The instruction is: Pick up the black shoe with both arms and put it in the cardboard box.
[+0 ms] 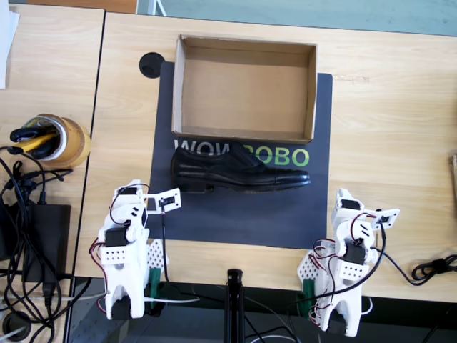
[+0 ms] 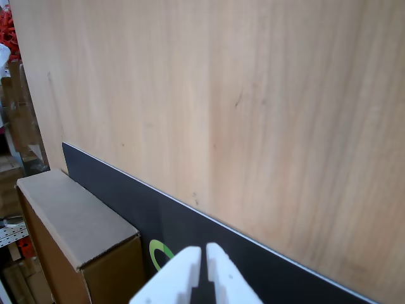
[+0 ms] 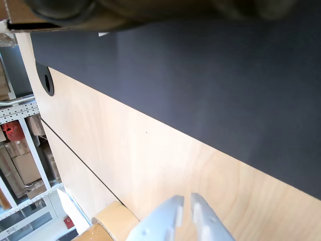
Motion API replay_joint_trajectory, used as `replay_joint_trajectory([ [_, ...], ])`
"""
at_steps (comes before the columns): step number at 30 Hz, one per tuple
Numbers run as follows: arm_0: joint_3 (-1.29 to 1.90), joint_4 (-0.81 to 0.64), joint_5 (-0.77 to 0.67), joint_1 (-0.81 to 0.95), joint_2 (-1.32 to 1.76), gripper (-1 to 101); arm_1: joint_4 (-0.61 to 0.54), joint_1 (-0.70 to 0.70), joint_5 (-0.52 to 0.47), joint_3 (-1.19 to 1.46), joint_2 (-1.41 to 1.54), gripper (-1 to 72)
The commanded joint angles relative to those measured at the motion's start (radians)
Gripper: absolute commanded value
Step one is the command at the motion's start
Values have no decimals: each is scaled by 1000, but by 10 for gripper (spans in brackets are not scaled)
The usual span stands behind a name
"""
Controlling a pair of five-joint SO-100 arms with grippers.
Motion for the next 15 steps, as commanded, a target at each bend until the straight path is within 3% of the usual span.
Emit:
replay_joint_trajectory([
  [1,-3,-5,6,-15,17,-1,-8,14,-12,8,44,-1],
  [15,-129,15,2,-20,-3,-2,49,41,-110,-225,-5,-2],
])
